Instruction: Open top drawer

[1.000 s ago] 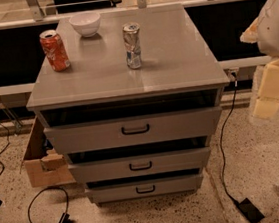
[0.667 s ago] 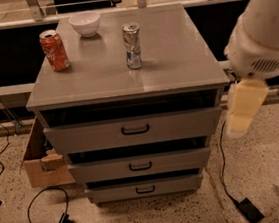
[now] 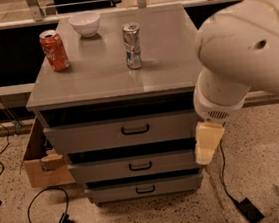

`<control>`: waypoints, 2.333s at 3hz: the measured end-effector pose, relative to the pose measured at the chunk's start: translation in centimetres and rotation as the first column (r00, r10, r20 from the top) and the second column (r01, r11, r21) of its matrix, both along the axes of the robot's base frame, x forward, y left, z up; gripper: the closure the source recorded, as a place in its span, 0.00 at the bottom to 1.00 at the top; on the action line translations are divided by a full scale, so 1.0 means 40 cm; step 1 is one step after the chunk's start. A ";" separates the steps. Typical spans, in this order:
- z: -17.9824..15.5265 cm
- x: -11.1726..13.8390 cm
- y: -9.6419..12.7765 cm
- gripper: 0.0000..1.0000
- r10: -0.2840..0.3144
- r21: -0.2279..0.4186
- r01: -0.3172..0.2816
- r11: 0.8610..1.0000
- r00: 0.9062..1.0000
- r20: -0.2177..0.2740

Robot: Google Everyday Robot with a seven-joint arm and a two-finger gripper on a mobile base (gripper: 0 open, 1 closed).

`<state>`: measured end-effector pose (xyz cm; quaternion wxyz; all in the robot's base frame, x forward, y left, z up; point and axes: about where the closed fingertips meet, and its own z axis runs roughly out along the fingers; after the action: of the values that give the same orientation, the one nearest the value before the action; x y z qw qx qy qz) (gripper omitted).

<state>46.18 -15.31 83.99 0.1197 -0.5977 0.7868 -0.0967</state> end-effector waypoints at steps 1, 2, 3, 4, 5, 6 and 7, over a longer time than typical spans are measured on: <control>-0.091 0.027 0.055 0.00 0.030 0.059 -0.031 0.998 1.000 0.003; -0.252 0.084 0.167 0.00 0.106 0.084 -0.104 0.991 0.994 -0.015; -0.257 0.086 0.169 0.00 0.107 0.081 -0.105 0.991 0.994 -0.016; -0.255 0.089 0.172 0.00 0.122 0.070 -0.122 0.990 0.993 0.000; -0.288 0.109 0.170 0.00 0.166 0.021 -0.166 0.986 0.986 0.014; -0.327 0.136 0.147 0.00 0.197 -0.029 -0.196 0.980 0.980 0.022; -0.361 0.175 0.114 0.00 0.211 -0.093 -0.209 0.973 0.977 0.013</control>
Offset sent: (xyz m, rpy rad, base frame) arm 0.0443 0.0790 -0.1099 0.1430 0.0036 0.1289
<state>53.17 -10.76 69.57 0.1110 -0.6813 0.7124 -0.1261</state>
